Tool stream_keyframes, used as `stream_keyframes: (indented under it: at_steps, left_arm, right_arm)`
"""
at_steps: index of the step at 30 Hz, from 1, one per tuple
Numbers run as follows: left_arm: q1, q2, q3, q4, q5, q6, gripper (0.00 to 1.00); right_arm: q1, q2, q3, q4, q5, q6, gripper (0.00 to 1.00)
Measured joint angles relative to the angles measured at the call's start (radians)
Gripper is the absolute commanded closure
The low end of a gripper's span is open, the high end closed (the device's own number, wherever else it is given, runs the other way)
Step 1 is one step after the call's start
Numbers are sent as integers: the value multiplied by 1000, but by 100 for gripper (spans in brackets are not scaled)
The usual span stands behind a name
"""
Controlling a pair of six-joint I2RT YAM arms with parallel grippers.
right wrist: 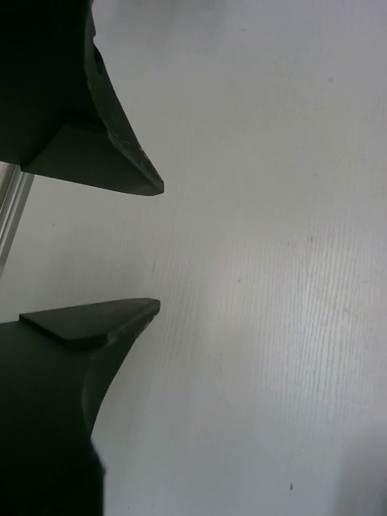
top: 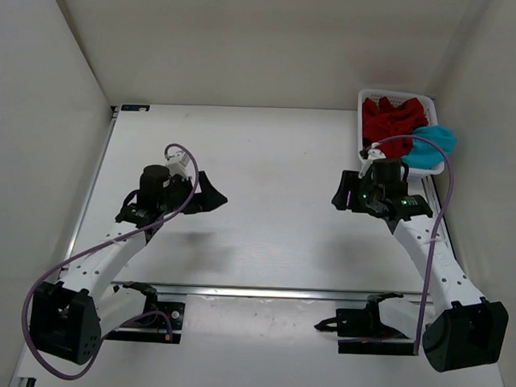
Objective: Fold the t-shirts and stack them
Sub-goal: Grab crumpled tshirt from bin with the right arm
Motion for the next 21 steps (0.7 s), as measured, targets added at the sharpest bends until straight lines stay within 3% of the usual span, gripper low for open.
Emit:
stream_keyframes:
  at_steps: [5, 6, 11, 12, 13, 14, 15, 17, 19, 21]
  left_arm:
    - [5, 0, 0, 26, 28, 11, 2]
    - [3, 2, 0, 31, 32, 14, 1]
    - [-29, 45, -2, 103, 94, 0, 2]
    - [-42, 48, -6, 124, 96, -8, 31]
    - [-57, 47, -13, 144, 98, -21, 50]
    - [-74, 42, -22, 167, 101, -29, 68]
    - [-85, 37, -33, 188, 105, -40, 75]
    - [-109, 24, -62, 229, 109, -45, 77]
    - [-122, 13, -89, 246, 108, -49, 66]
    - [-132, 5, -117, 257, 106, -55, 59]
  right_arm:
    - [10, -5, 2, 38, -14, 19, 95]
    - [13, 3, 9, 40, -8, 21, 100]
    - [4, 123, 115, 78, 23, 59, 100]
    - [-10, 160, 154, 84, 31, 63, 100]
    - [-32, 202, 197, 100, 44, 68, 100]
    - [-54, 234, 233, 114, 59, 68, 100]
    - [-93, 279, 284, 127, 82, 68, 95]
    - [-158, 349, 367, 142, 128, 65, 88]
    - [-232, 431, 459, 156, 177, 59, 65]
    - [-285, 518, 551, 158, 210, 42, 59]
